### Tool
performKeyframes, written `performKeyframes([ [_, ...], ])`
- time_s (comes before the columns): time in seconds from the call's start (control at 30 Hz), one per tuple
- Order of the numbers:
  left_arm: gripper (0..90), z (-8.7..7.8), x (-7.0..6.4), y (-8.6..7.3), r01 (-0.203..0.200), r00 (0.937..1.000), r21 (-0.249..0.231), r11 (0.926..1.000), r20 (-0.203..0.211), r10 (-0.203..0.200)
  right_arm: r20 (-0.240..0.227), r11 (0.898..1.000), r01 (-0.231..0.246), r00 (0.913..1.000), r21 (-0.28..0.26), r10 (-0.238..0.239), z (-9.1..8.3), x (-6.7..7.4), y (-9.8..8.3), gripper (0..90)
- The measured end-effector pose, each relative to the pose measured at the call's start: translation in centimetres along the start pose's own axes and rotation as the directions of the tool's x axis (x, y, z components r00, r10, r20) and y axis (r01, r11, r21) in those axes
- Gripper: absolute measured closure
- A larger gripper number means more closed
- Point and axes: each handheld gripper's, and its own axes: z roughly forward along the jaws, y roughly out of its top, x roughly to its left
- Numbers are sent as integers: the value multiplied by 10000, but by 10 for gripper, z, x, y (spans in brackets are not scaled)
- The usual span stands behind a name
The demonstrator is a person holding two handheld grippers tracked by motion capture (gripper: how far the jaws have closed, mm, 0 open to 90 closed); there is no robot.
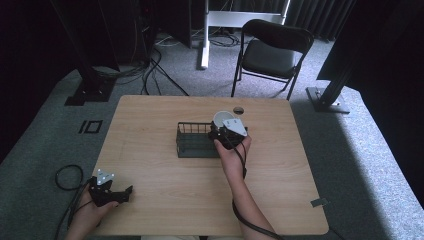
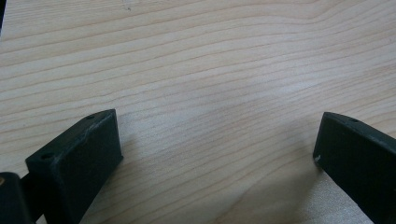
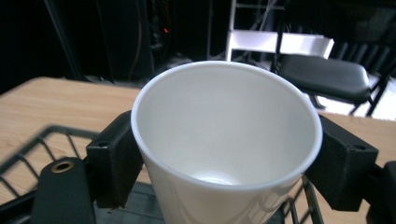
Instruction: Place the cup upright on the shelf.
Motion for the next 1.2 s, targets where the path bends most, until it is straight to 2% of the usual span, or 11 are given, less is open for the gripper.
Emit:
performKeyframes([
  [0.07,12,0,0,0,4,10000,-4,10000,4,-4,191,9994,104,9998,315,-110,6,0,-8,201],
  [0.2,12,0,0,0,0,10000,-1,10000,0,0,224,9981,151,9996,590,-164,12,0,-17,201],
  [0.63,12,0,0,0,-1,10000,1,10000,0,1,76,9977,-63,10000,668,58,15,-3,-18,199],
  [0.77,12,0,0,0,2,10000,2,10000,0,-2,-204,9972,-28,9998,742,43,16,-5,-18,185],
  [0.8,12,0,0,0,-2,10000,0,10000,-1,2,-381,9968,-207,9990,775,237,17,-7,-17,124],
  [1.2,12,0,0,0,-3,10000,-1,10000,-1,3,-642,9987,-93,9979,493,125,8,-10,-18,122],
])
